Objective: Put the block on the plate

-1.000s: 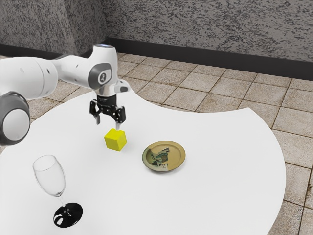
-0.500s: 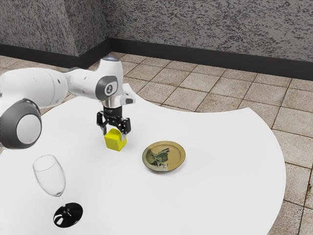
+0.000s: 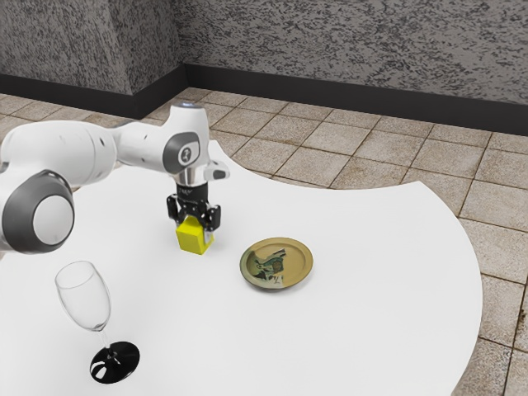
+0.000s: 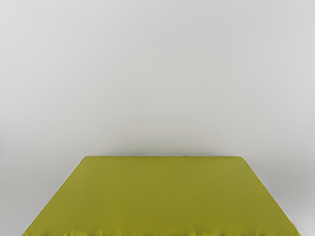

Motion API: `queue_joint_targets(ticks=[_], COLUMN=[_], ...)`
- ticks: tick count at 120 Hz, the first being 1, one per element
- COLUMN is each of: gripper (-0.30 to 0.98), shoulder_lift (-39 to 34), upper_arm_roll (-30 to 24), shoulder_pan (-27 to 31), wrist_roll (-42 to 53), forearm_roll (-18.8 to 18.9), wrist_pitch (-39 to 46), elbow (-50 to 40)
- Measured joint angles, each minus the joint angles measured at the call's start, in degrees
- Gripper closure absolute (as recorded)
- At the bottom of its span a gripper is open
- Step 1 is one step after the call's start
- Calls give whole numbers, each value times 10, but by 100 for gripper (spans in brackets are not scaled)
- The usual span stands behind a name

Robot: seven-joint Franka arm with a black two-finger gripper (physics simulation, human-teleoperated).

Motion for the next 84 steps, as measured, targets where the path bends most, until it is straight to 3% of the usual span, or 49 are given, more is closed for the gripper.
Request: queue_joint_targets(ticks=[48,84], gripper=[27,26], shoulder_lift=[-40,-110], upper_arm_roll=[0,3], shoulder_pan=[-8,-91], wrist_roll=[2,0], forearm_roll=[1,-15], wrist_pitch=[0,-7], elbow=[-8,-26])
